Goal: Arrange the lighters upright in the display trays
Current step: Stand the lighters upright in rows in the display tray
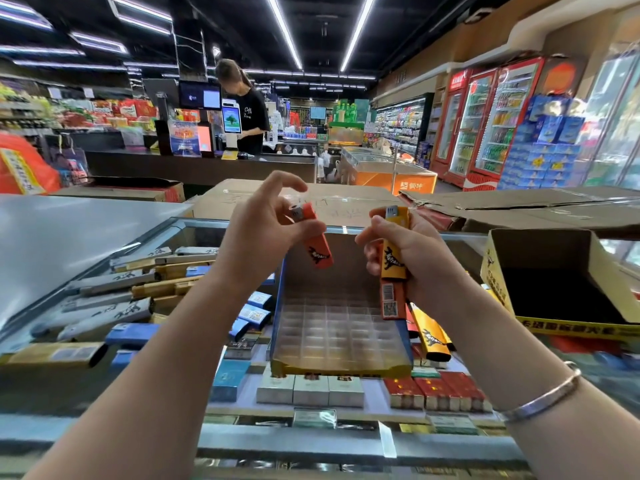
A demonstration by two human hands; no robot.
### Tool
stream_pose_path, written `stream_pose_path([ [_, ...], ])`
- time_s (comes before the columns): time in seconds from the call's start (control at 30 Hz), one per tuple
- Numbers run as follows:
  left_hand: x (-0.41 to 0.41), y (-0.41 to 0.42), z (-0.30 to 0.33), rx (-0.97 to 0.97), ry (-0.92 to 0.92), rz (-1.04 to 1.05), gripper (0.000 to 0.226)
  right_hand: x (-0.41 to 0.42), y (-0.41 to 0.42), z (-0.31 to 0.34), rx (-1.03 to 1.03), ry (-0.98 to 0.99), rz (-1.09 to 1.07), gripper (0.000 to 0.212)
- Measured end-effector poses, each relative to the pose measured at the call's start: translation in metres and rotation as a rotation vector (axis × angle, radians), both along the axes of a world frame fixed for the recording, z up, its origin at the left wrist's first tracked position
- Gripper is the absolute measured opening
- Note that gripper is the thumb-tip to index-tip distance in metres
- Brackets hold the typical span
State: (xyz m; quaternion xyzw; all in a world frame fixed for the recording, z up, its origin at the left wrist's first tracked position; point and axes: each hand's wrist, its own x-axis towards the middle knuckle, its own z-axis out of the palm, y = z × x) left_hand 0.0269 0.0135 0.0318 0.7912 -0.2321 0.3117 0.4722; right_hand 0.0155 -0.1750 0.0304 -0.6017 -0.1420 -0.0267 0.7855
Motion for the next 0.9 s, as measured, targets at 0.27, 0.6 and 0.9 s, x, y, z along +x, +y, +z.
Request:
stream_pose_path([
  [0.27,0.009,0.014,-0.003,0.334,-0.003,0.087,0.019,0.001,0.001,-0.004,-0.073,-0.044,-0.070,0.005],
  [0.6,0.017,0.026,-0.009,0.421,0.000,0.091,0.010,0.005,0.001,-0.008,-0.121,-0.059,-0.069,0.005],
  [0.9,0.016,0.023,-0.012,0.509,-0.050,0.194,0.012,0.005,0.000,-0.007,-0.166,-0.049,-0.091,0.004],
])
